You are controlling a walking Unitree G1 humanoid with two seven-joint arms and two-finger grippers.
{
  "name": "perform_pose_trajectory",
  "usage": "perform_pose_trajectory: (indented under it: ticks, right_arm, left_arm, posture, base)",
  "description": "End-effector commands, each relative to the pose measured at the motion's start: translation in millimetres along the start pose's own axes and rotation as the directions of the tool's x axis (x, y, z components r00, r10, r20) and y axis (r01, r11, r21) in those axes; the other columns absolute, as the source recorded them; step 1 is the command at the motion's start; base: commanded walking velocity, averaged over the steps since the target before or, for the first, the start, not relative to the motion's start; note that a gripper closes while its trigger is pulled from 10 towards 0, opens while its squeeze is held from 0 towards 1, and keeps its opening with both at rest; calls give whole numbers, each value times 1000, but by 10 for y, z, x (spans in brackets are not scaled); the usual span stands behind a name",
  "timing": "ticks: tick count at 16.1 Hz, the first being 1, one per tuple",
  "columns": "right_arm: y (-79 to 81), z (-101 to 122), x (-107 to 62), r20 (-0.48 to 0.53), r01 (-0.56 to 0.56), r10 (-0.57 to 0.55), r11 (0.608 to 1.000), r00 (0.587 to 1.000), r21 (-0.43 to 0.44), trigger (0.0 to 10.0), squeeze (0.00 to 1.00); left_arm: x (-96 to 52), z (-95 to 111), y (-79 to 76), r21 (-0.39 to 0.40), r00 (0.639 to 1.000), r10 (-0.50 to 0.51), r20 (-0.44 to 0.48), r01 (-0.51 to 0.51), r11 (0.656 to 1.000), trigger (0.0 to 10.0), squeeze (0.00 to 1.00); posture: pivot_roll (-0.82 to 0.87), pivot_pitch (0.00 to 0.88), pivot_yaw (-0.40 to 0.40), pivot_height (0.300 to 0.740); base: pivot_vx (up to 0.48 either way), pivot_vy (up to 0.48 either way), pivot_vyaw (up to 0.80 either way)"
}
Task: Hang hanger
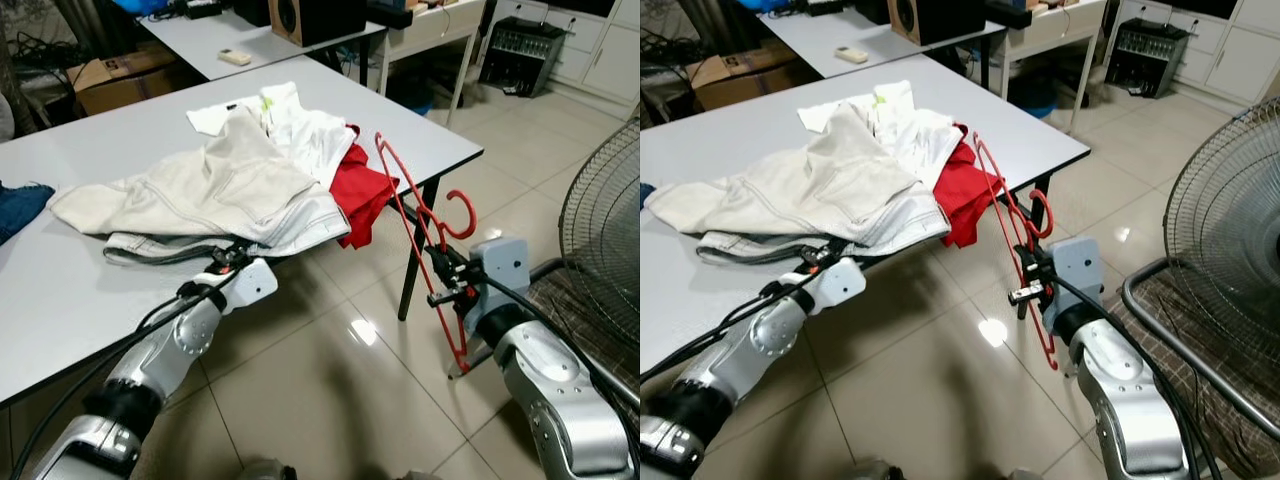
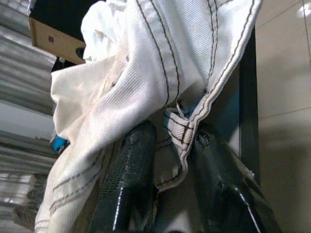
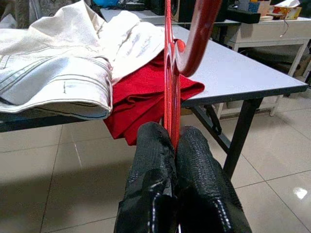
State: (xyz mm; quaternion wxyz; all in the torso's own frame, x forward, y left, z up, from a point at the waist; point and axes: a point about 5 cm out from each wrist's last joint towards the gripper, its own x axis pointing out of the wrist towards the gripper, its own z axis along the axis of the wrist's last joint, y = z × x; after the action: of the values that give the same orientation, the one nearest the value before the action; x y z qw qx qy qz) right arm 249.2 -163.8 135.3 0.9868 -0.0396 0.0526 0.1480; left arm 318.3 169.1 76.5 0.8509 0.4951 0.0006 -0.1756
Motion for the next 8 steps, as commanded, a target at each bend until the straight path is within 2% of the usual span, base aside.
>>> perform_pose_trajectory:
  ticks: [1, 2, 3, 4, 7, 8]
  right_arm:
    - [3, -9, 9, -3, 3, -3, 1000, 1000, 0, 10000, 0]
    - [-1, -9, 6, -2, 7, -7, 1000, 1000, 0, 10000, 0]
    - [-1, -8, 5, -1, 8, -8, 1000, 1000, 0, 10000, 0]
    - [-2, -8, 5, -1, 9, -9, 1000, 1000, 0, 10000, 0]
    - [11, 0, 15, 3, 7, -7, 1000, 1000, 0, 10000, 0]
    - [13, 1, 16, 4, 5, -5, 1000, 1000, 0, 10000, 0]
  left_arm:
    - [35, 16, -5, 9, 1000, -26, 6, 26, 1000, 10000, 0]
    - [53, 21, -31, 5, 999, -52, 3, 52, 999, 5765, 0]
    - [65, 22, -51, 3, 998, -67, -3, 67, 998, 4980, 0]
    - [80, 21, -68, 0, 997, -81, -10, 81, 997, 10000, 0]
    - [112, 22, -60, -33, 997, -78, -23, 77, 996, 9804, 0]
    - [117, 17, -53, -45, 997, -73, -28, 72, 996, 6824, 0]
  posture:
    - [-132, 0, 81, 705]
    - [-134, 0, 84, 705]
    - [-136, 0, 87, 705]
    - [-137, 0, 87, 705]
    - [-138, 0, 87, 705]
    - [-138, 0, 87, 705]
  base:
    - [0, 0, 0]
    - [0, 0, 0]
    - [0, 0, 0]
    - [0, 0, 0]
    - [0, 0, 0]
    - [0, 0, 0]
